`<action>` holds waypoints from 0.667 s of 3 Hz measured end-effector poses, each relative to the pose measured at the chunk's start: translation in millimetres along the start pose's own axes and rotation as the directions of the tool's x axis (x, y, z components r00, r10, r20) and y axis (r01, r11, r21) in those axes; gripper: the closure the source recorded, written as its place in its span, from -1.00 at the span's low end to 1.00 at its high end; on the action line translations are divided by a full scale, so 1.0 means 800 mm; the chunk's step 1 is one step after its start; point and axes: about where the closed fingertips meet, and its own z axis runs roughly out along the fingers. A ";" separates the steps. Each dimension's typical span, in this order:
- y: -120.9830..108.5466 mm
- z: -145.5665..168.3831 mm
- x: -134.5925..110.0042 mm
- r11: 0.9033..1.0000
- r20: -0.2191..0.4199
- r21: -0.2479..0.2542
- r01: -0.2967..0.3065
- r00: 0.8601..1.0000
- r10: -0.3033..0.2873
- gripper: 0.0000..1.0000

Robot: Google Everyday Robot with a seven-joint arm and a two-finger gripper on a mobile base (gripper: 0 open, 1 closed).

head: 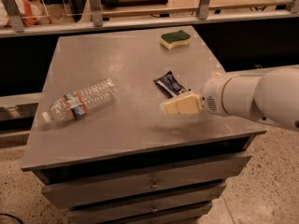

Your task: Move rxbar blueberry near water bottle

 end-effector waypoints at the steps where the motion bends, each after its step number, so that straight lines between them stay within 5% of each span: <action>1: 0.001 0.020 0.000 1.000 0.015 -0.015 0.023 1.000 -0.023 -1.00; 2: -0.004 0.040 0.000 0.999 0.026 -0.018 0.032 0.999 -0.031 -1.00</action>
Offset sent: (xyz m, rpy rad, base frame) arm 0.0439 0.0124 -0.0301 0.0063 -0.0363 0.0390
